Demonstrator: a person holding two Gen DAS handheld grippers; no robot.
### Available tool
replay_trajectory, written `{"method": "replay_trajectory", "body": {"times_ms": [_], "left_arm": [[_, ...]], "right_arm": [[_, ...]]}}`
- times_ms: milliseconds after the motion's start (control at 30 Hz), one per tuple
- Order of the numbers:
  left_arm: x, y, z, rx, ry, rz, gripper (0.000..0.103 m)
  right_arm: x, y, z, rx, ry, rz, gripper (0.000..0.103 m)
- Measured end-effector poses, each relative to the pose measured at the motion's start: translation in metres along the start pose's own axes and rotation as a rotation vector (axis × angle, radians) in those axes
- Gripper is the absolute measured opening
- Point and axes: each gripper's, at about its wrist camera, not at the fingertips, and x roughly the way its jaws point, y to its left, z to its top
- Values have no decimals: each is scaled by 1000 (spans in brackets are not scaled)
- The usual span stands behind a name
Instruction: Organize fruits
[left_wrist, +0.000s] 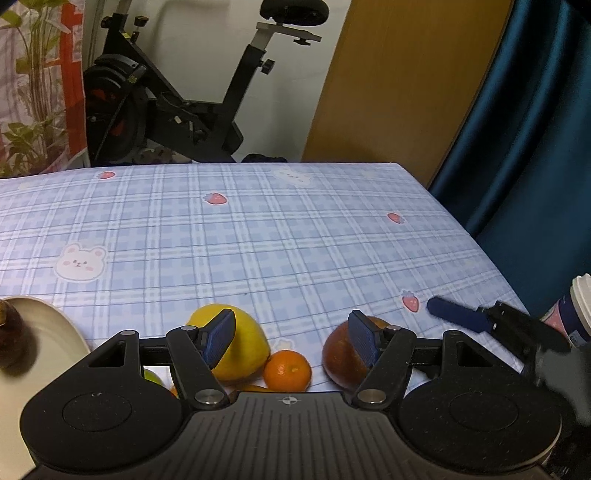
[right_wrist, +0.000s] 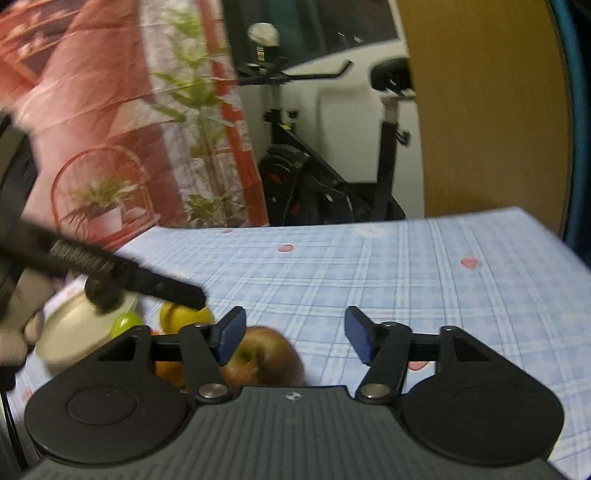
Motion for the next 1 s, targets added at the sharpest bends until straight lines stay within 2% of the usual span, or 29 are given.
{"method": "replay_trajectory", "body": {"times_ms": [167,433,1000], "left_arm": [[6,-7,-1,16,20,-26,70],[19,-30,-6,89,54,-64,71],[44,-48,-17,136,105,-82,75]], "right_arm": [[7,25,-19,-134,37,14,67],[30,26,-28,-157,53,10,70],[40,5,-29,-61,112,85,66]]}}
